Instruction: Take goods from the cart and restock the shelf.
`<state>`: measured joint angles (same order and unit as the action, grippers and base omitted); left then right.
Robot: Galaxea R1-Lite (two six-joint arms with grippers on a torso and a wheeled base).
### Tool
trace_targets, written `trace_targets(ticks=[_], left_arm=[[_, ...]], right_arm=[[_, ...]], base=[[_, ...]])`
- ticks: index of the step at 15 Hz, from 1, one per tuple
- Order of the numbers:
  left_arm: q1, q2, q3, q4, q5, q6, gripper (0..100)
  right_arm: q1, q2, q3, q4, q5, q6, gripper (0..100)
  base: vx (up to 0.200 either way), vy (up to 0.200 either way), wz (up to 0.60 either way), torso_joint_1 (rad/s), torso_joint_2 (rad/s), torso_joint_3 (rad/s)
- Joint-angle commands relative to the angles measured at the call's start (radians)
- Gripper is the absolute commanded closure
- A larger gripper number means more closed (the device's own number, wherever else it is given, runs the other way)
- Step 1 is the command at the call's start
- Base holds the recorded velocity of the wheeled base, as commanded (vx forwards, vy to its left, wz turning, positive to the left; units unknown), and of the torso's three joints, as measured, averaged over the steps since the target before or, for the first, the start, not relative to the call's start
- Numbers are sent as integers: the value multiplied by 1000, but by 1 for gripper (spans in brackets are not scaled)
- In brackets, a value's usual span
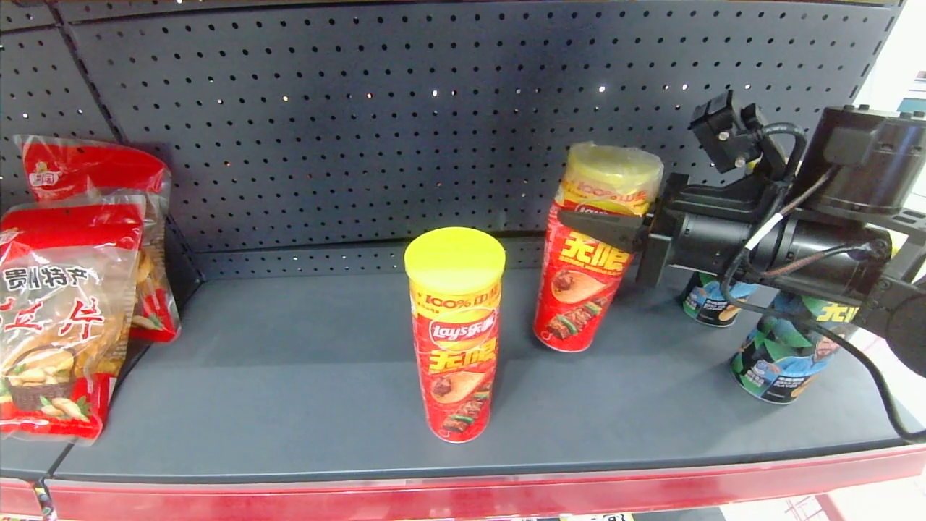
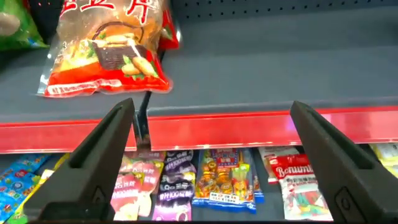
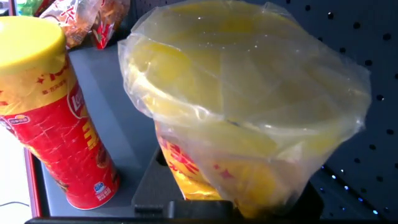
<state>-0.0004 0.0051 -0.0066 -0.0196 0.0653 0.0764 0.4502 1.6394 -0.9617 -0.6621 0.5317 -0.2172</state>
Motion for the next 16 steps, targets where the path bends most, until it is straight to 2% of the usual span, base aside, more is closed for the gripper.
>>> trace_targets(ticks=[1, 2, 4, 6, 7, 10, 11, 13, 14, 15, 16], left_arm=[[-1, 1, -9, 18, -15, -1, 0], [-1, -1, -13, 23, -62, 5, 0], [-1, -1, -12, 23, -79, 14, 0], [-1, 1, -15, 29, -32, -12, 0], [-1, -1, -13, 27, 27, -60, 0], [-1, -1, -4, -7, 45, -75, 0], [-1, -1, -1, -20, 25, -58, 0], [-1, -1, -1, -31, -108, 6, 0], [-1, -1, 0, -26, -188, 17, 0], [-1, -1, 0, -7, -216, 17, 0], [-1, -1, 0, -7, -214, 17, 0]], right_arm=[[-1, -1, -2, -1, 1, -1, 100], [-1, -1, 1, -1, 1, -1, 100], [-1, 2, 1, -1, 1, -1, 100], [1, 4, 0, -2, 1, -1, 100], [1, 5, -2, -2, 1, -1, 100], [-1, 7, -3, -2, -1, -1, 100], [-1, 5, -3, -2, -1, -1, 100], [-4, 5, -2, -2, 1, -1, 100], [-2, 5, -2, -2, -1, -1, 100], [-2, 5, -2, -2, 1, -1, 100], [-2, 5, -2, -2, 1, -1, 100]], base=[[0, 0, 0, 0, 0, 0], [0, 0, 0, 0, 0, 0], [0, 0, 0, 0, 0, 0], [0, 0, 0, 0, 0, 0], [0, 0, 0, 0, 0, 0], [0, 0, 0, 0, 0, 0], [0, 0, 0, 0, 0, 0], [0, 0, 0, 0, 0, 0], [0, 0, 0, 0, 0, 0], [0, 0, 0, 0, 0, 0], [0, 0, 0, 0, 0, 0]])
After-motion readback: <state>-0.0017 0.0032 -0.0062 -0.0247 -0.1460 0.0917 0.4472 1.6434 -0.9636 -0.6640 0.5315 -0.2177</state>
